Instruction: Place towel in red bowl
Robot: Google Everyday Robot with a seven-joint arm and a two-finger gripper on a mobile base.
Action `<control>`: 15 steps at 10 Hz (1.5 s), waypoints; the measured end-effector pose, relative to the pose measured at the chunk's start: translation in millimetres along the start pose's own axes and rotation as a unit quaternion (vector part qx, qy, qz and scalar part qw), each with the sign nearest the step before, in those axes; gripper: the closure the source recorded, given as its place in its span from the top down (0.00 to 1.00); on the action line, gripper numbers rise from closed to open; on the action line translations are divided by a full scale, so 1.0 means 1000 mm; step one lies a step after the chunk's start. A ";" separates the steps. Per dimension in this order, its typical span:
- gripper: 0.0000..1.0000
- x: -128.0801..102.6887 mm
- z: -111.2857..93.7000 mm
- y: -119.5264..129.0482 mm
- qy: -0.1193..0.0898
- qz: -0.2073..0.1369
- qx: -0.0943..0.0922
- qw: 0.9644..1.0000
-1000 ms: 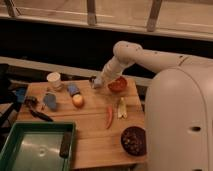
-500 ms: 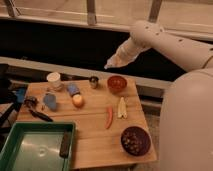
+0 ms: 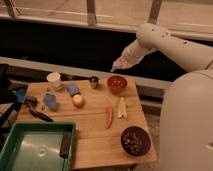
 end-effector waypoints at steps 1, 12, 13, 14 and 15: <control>0.00 0.001 0.018 -0.015 0.006 0.012 0.002 1.000; 0.79 0.016 0.120 -0.054 0.074 0.053 -0.003 0.996; 0.80 0.017 0.121 -0.049 0.076 0.047 -0.006 0.996; 0.80 0.017 0.119 -0.044 0.075 0.041 -0.010 0.996; 0.80 0.017 0.117 -0.041 0.074 0.038 -0.012 0.996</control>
